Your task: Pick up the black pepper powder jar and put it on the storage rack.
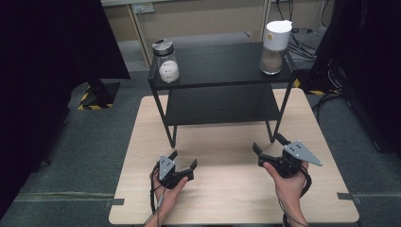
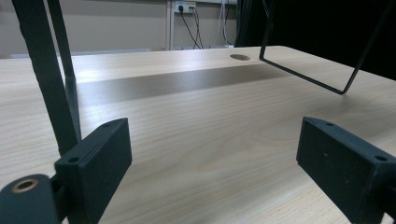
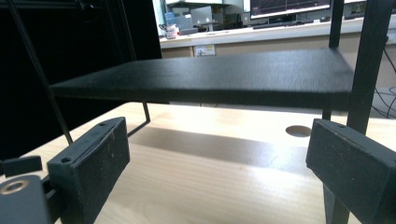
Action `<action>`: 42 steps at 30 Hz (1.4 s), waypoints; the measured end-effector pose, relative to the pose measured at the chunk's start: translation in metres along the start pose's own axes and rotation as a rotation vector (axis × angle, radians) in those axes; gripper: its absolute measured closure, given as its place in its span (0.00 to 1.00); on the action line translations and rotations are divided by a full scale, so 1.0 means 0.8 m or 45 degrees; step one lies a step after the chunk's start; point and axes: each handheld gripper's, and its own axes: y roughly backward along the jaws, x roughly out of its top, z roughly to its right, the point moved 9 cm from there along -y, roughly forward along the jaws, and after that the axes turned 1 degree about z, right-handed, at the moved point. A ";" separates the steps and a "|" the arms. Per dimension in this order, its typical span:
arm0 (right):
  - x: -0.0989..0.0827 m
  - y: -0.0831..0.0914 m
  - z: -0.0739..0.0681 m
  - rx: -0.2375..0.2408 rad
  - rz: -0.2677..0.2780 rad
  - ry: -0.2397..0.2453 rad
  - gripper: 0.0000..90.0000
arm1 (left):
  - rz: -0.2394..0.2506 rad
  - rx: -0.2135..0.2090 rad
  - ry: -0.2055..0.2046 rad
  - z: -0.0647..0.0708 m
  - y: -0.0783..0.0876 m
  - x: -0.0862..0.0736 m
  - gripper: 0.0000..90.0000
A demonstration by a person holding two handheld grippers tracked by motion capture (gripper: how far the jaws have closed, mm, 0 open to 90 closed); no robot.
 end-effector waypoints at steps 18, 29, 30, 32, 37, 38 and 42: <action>-0.045 0.006 0.007 0.022 -0.118 0.005 0.07 | 0.000 0.001 0.000 0.001 0.000 0.000 0.10; -0.068 0.012 0.008 0.017 -0.163 0.004 0.07 | -0.002 0.000 -0.002 0.001 0.000 0.000 0.11; -0.070 0.012 0.008 0.018 -0.166 0.003 0.07 | -0.002 0.000 -0.002 0.001 0.000 0.000 0.11; -0.073 0.012 0.008 0.015 -0.171 0.004 0.07 | -0.001 0.000 -0.001 0.001 0.000 0.000 0.11; -0.082 0.013 0.006 0.015 -0.187 0.016 0.07 | -0.001 0.000 -0.002 0.001 0.000 0.000 0.11; -0.083 0.013 0.007 0.017 -0.190 0.013 0.07 | -0.002 -0.001 -0.002 0.001 0.000 0.000 0.11; -0.087 0.013 0.007 0.016 -0.199 0.013 0.07 | -0.001 0.000 -0.003 0.001 0.000 0.000 0.11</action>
